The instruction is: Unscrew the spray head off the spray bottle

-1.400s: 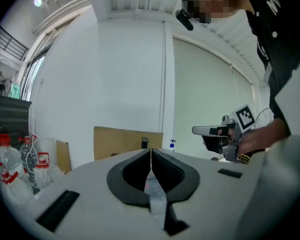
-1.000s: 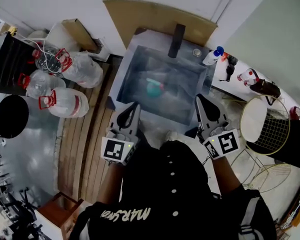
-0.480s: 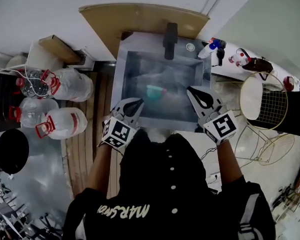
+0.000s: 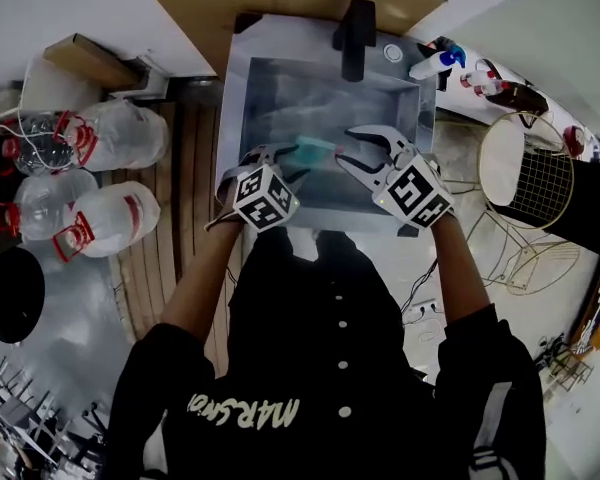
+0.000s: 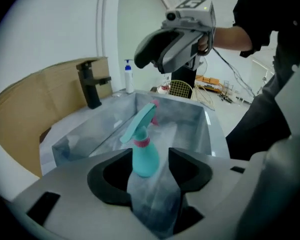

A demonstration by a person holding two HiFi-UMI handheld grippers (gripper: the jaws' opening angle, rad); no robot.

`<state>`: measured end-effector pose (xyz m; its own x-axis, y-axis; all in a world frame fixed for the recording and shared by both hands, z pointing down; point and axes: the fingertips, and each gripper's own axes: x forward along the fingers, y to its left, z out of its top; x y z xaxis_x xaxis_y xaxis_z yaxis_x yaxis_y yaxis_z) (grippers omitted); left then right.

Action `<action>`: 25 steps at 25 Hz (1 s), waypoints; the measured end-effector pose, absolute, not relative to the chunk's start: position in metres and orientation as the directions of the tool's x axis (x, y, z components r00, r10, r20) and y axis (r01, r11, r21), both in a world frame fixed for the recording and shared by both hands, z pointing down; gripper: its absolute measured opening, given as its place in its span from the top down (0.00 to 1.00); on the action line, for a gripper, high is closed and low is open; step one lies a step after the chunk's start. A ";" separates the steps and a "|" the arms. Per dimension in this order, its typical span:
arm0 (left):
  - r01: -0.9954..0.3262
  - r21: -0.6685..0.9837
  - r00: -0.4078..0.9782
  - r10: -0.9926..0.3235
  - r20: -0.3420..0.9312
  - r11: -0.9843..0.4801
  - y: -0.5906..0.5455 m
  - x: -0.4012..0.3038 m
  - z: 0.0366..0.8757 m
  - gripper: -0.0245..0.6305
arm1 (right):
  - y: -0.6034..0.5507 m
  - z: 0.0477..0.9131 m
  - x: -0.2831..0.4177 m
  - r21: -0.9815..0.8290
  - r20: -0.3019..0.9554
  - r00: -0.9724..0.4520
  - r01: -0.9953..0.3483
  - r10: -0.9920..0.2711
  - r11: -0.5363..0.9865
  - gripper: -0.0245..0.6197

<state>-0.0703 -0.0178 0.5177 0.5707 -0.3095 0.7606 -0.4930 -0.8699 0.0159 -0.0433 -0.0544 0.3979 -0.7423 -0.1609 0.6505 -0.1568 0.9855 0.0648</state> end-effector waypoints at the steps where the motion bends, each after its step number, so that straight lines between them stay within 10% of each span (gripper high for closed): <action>1: -0.493 0.015 0.545 -0.295 0.784 -0.870 -0.021 -0.071 0.528 0.56 | -0.055 0.408 -0.049 0.051 0.666 -0.733 -0.137 -0.136 0.989 0.68; 6: -0.478 0.068 0.513 -0.216 0.830 -0.876 -0.030 -0.063 0.566 0.43 | -0.055 0.460 -0.068 0.040 0.748 -0.658 -0.077 -0.080 0.996 0.67; 25: -0.417 0.051 0.564 -0.215 0.798 -0.907 -0.052 -0.034 0.613 0.43 | -0.054 0.507 -0.060 0.068 0.807 -0.589 0.013 -0.047 0.998 0.82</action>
<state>-0.0342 -0.0521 0.6126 0.5637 -0.2149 0.7975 -0.4175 -0.9073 0.0506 -0.0604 -0.0536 0.5069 -0.5887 -0.0475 0.8069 0.0133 0.9976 0.0685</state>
